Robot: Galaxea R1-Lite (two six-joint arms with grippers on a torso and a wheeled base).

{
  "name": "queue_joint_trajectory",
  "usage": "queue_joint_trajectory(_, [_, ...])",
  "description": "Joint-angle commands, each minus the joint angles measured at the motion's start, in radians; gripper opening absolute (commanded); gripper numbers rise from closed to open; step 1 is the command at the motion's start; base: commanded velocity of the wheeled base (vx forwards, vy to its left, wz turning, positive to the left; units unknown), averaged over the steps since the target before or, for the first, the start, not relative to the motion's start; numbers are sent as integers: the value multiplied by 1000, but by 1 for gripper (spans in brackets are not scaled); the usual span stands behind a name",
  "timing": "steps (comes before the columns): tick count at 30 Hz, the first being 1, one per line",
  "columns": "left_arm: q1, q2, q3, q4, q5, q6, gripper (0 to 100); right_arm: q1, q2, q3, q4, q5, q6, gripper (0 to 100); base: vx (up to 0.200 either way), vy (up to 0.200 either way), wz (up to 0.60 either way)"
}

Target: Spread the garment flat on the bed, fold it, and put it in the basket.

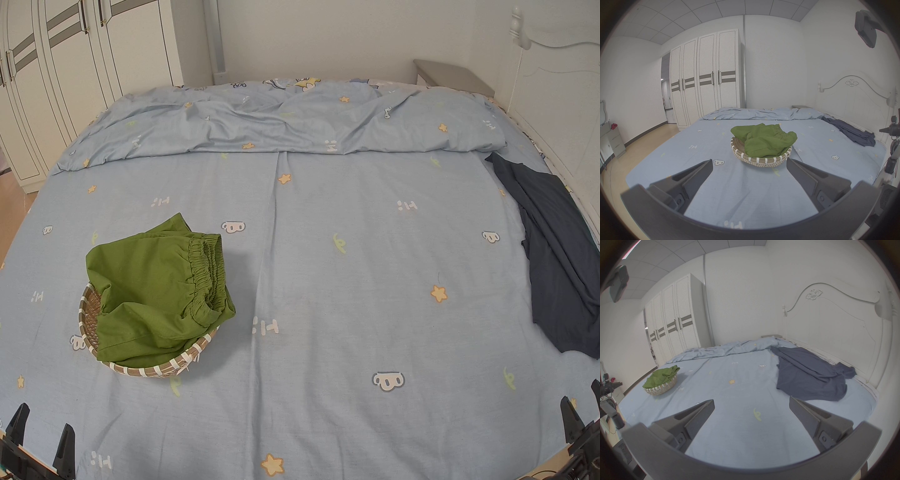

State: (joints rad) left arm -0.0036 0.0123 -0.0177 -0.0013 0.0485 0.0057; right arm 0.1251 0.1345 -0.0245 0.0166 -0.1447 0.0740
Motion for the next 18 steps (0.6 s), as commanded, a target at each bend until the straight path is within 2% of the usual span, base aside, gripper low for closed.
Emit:
queue_joint_trajectory(1, [-1, -12, 18, 0, 1, -4, 100, -128, -134, 18, -47, 53, -2, 100, 0, 0, 0])
queue_joint_trajectory(5, [-1, -12, 18, 0, 1, -4, 100, -127, -134, 24, -67, 65, -17, 100, 0, 0, 0])
queue_joint_trajectory(6, [-1, -12, 18, 0, 1, -4, 100, -128, -134, 24, -29, 131, -105, 100, 0, 0, 0])
queue_joint_trajectory(7, [-1, -12, 18, 0, 1, -4, 100, -128, -134, 24, -10, 172, -131, 100, 0, 0, 0])
queue_joint_trajectory(8, [-3, -12, 16, 0, 1, -4, 100, -125, -134, 24, -10, 192, -122, 100, 0, 0, 0])
queue_joint_trajectory(11, [-3, -12, 18, 0, 1, -4, 100, -125, -134, 24, -15, 177, -73, 100, 0, 0, 0])
queue_joint_trajectory(18, [-3, -12, 16, 0, 1, -4, 100, -127, -134, 24, -23, 171, -85, 100, 0, 0, 0])
